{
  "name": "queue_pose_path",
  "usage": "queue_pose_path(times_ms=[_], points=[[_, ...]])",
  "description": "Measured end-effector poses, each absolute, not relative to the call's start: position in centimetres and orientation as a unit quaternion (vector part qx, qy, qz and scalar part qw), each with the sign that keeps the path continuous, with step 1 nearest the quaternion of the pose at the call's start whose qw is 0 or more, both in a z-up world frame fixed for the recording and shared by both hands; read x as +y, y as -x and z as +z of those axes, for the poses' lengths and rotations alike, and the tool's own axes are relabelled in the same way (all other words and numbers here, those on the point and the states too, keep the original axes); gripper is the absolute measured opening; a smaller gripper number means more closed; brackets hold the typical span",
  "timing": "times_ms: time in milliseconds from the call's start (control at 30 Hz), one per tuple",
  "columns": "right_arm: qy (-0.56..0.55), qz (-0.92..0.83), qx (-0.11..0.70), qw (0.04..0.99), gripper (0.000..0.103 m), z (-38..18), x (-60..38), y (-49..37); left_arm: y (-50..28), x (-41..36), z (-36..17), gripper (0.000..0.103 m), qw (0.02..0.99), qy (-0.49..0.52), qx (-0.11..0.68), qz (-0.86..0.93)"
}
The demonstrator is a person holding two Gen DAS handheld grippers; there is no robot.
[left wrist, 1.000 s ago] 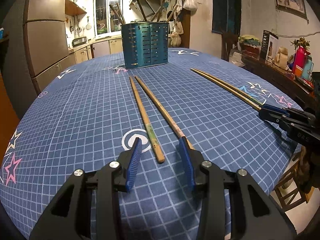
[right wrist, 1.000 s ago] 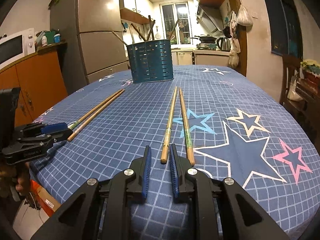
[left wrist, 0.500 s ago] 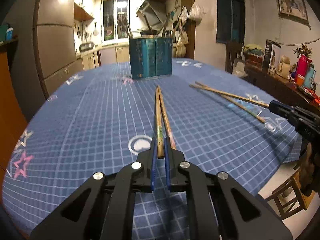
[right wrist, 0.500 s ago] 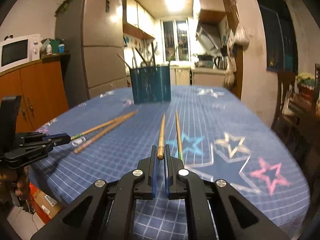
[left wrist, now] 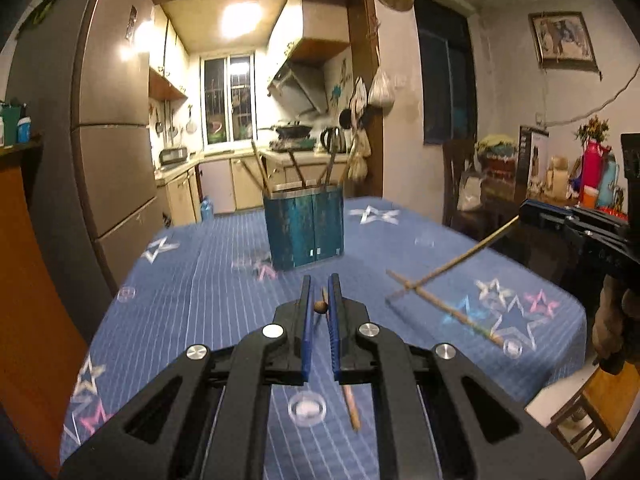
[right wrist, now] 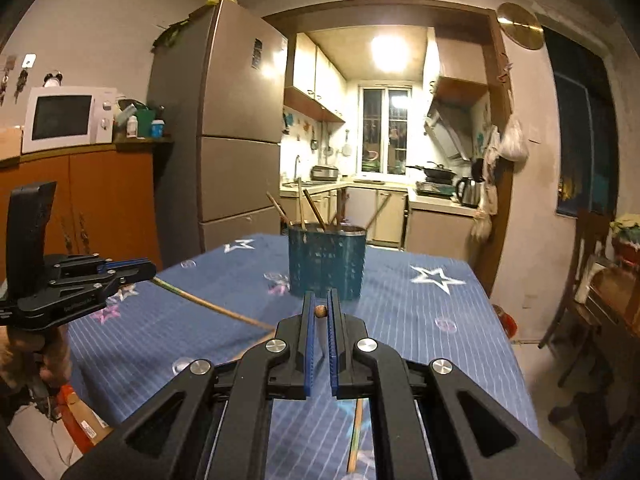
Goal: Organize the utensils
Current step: 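Carry the left tool's chopstick to the teal holder while the right tool carries its own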
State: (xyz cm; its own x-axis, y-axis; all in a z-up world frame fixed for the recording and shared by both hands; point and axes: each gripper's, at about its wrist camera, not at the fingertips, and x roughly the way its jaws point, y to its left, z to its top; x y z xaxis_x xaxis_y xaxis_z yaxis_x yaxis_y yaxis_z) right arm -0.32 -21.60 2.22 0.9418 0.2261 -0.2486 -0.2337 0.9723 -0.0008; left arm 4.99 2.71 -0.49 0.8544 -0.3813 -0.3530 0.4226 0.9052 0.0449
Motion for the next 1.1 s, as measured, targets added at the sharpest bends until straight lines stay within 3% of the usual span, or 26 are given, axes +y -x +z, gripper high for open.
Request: queue_pose_path(times_ms=[467, 833, 1100], points=[[0.003, 0.149, 0.152, 0.977, 0.007, 7.4, -22.7, -8.0, -13.7, 0.9, 4.1, 0.005, 0.957, -0.041, 0.181, -0.221], [0.005, 0.161, 0.142, 0.977, 0.007, 11.6, -22.8, -11.9, -16.3, -0.3, 6.9, 0.005, 0.958, -0.055, 0.176, -0.220], [-0.015, 0.161, 0.131, 0.978, 0.007, 17.8, -24.7, -15.2, -18.4, 0.3, 12.8, 0.005, 0.964, -0.045, 0.152, -0.213]])
